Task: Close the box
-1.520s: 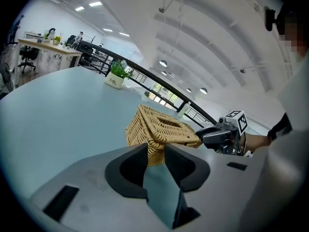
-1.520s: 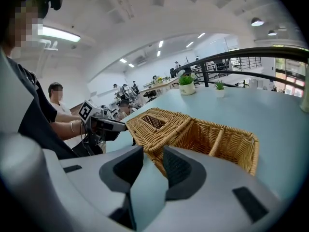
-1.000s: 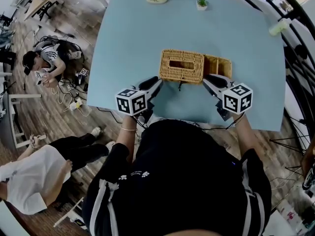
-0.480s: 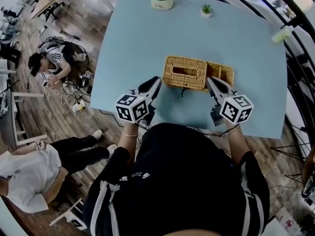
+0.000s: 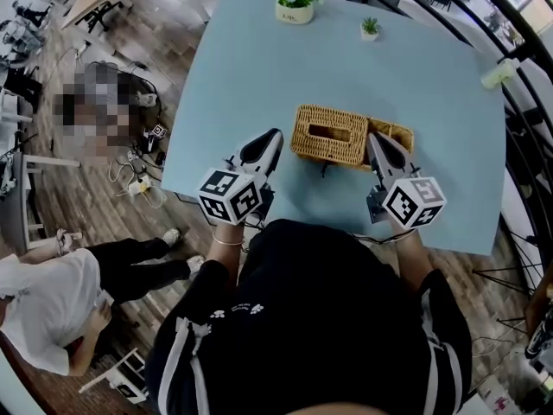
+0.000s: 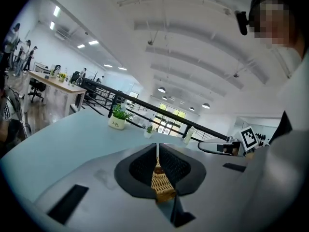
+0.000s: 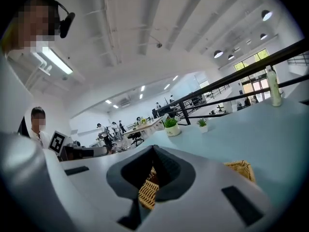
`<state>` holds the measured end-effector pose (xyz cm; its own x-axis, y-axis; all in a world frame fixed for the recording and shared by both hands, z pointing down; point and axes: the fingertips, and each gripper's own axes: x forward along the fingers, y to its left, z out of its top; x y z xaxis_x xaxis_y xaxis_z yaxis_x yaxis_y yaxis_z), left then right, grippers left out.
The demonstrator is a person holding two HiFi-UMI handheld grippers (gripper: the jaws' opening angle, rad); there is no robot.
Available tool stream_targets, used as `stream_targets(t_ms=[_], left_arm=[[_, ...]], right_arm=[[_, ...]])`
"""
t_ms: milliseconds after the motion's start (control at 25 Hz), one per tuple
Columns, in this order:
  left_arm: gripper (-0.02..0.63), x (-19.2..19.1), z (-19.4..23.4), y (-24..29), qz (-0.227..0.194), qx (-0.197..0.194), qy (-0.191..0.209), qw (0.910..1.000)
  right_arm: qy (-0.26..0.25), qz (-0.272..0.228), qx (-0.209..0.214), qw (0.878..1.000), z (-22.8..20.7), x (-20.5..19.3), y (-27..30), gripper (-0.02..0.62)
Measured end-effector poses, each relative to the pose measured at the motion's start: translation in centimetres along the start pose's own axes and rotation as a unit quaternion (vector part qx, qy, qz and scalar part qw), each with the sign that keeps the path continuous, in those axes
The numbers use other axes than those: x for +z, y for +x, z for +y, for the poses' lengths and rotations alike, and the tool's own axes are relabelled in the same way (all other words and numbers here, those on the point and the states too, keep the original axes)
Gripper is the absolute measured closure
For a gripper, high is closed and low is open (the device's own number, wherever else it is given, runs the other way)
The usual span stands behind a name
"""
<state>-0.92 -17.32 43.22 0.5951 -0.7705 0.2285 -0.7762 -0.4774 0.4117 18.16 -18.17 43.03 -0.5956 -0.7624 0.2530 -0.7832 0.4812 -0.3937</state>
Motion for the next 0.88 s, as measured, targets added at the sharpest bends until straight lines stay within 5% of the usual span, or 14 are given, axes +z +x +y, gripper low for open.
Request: stream_targets(t_ms=[880], left_arm=[[0.580,0.82,0.23,0.37,-0.003,0.019,0.036,0.9992]], right_arm=[[-0.020,-0.006,0.004,1.000,0.91,1.10,0.45,0.594]])
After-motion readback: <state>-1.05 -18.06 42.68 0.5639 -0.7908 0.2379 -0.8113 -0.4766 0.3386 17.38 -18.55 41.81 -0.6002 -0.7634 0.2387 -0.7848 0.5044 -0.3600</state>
